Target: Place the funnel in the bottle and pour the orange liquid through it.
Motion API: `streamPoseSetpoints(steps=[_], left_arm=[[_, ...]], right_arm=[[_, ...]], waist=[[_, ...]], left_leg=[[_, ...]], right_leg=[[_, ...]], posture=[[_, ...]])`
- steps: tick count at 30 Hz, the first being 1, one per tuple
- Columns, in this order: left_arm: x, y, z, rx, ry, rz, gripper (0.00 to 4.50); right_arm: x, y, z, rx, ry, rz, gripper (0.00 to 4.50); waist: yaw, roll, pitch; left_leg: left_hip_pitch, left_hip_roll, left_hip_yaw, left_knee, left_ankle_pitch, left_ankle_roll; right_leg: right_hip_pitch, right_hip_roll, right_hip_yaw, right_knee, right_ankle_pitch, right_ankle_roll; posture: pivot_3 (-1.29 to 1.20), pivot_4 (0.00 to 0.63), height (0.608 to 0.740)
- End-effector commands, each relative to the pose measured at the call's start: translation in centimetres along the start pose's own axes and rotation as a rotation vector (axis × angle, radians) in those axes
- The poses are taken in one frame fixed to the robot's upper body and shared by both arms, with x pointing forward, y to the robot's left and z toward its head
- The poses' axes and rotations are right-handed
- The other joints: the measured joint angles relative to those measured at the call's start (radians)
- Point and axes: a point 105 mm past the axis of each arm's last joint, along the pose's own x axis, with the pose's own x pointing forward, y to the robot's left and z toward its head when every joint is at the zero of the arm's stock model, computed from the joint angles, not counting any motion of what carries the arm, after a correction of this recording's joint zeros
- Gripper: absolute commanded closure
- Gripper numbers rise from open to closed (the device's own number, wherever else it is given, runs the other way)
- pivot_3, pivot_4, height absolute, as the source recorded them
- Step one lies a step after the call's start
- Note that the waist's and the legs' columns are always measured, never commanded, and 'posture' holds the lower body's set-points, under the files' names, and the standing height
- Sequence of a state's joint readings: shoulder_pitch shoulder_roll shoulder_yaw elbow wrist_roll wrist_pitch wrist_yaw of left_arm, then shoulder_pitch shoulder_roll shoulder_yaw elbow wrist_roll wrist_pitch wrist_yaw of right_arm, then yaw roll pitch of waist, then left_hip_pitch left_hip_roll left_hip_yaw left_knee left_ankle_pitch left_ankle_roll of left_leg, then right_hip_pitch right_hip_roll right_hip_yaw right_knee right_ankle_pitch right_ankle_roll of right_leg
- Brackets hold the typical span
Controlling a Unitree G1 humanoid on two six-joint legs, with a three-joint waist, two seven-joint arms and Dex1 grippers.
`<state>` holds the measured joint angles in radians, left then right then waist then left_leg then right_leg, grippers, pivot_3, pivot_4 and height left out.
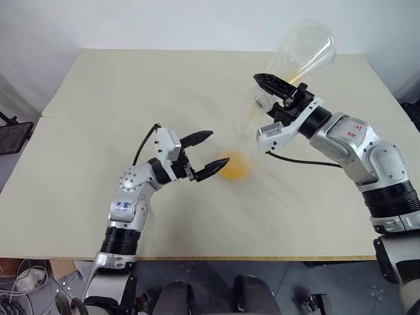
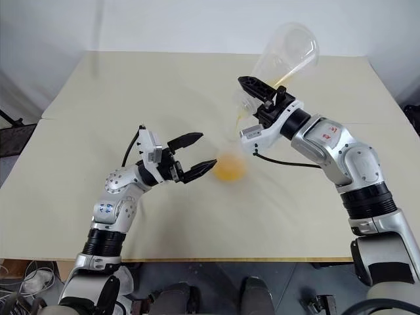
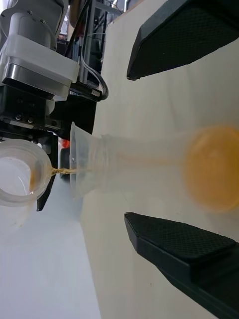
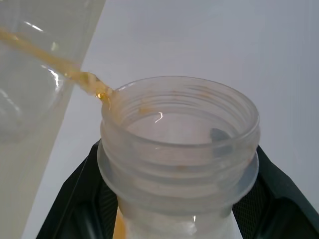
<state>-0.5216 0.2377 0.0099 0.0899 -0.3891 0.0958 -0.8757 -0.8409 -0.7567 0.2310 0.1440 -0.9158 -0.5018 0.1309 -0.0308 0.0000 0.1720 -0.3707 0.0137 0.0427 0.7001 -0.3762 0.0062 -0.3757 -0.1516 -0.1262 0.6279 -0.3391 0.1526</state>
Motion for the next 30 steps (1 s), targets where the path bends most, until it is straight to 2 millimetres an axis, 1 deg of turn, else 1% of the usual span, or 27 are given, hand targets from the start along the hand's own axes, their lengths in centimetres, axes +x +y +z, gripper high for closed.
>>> streamPoseSetpoints(steps=[1, 30], left_arm=[[0.33, -0.38, 0.90, 0.025, -0.041, -0.012, 0.00], [0.41, 0.02, 1.27, 0.019, -0.073, 0.014, 0.00]], right_arm=[[-0.12, -1.78, -0.59, -0.042, 0.006, -0.055, 2.03], [-0.33, -1.88, -0.62, -0.064, 0.005, -0.070, 2.03]], waist=[[0.000, 0.000, 0.000], [0.000, 0.000, 0.000]], left_leg=[[0.000, 0.000, 0.000, 0.000, 0.000, 0.000], [0.000, 0.000, 0.000, 0.000, 0.000, 0.000]], right_leg=[[0.000, 0.000, 0.000, 0.000, 0.000, 0.000], [0.000, 0.000, 0.000, 0.000, 0.000, 0.000]], posture=[[0.00, 0.150, 0.740], [0.00, 0.150, 0.740]])
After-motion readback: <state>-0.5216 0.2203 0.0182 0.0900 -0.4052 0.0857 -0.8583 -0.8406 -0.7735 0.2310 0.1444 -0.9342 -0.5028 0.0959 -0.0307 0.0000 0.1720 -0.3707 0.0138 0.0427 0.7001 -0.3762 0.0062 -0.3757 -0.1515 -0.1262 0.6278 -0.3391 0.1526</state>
